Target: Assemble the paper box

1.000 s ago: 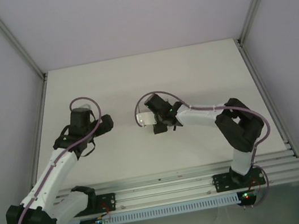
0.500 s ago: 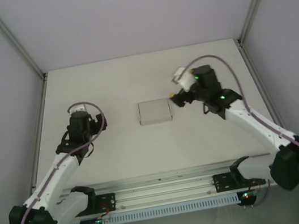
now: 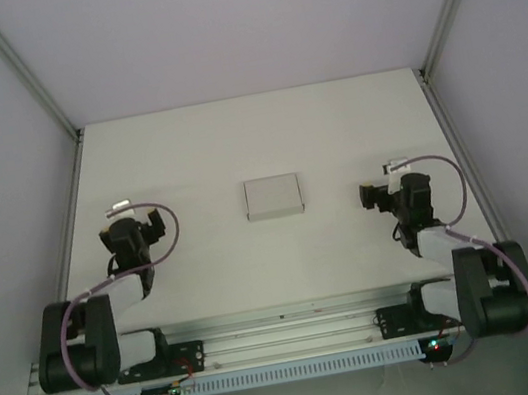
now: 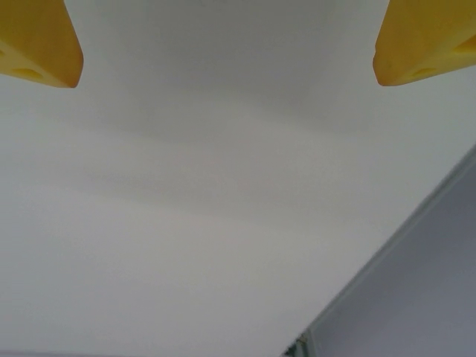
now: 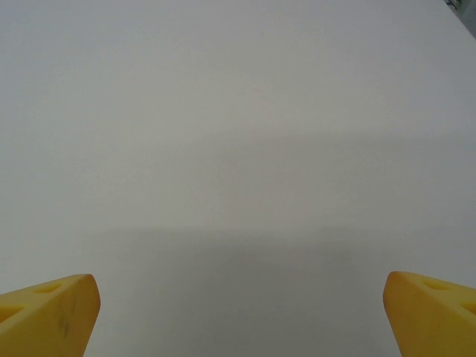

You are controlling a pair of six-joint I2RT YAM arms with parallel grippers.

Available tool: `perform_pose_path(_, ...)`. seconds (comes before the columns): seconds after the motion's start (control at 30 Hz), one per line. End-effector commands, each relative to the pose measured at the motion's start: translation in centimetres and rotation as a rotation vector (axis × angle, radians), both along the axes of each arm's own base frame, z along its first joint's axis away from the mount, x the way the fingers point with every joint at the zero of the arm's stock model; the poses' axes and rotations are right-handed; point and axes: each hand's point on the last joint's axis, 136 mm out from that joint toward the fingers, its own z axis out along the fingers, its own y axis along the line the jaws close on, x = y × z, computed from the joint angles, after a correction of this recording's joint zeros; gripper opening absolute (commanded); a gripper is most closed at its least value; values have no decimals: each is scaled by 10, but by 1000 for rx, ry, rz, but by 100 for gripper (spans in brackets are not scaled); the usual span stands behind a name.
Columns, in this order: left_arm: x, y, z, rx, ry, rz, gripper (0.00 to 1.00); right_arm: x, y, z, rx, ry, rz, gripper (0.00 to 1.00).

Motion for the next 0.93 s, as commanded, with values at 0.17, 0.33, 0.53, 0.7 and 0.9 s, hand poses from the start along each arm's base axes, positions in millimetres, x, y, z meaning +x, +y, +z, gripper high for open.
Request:
perform_pose_path(0.17,28,-11,16,25,-215,-126,100,46,7,6,73,-173,35,99)
perform_pose_path(0.33,37,-7,5,11,-112,-93,100,51,-2,-4,48,-59,-37,99)
perform_pose_path(0.53,39,-3,6,16,-113,-69,100,52,-6,-2,30,-76,-53,99)
perform_pose_path(0.7,39,-3,6,14,-109,-70,100,52,-2,-4,39,-63,-35,100)
perform_pose_path(0.9,39,-4,6,14,-110,-70,100,52,-3,-4,38,-64,-39,99)
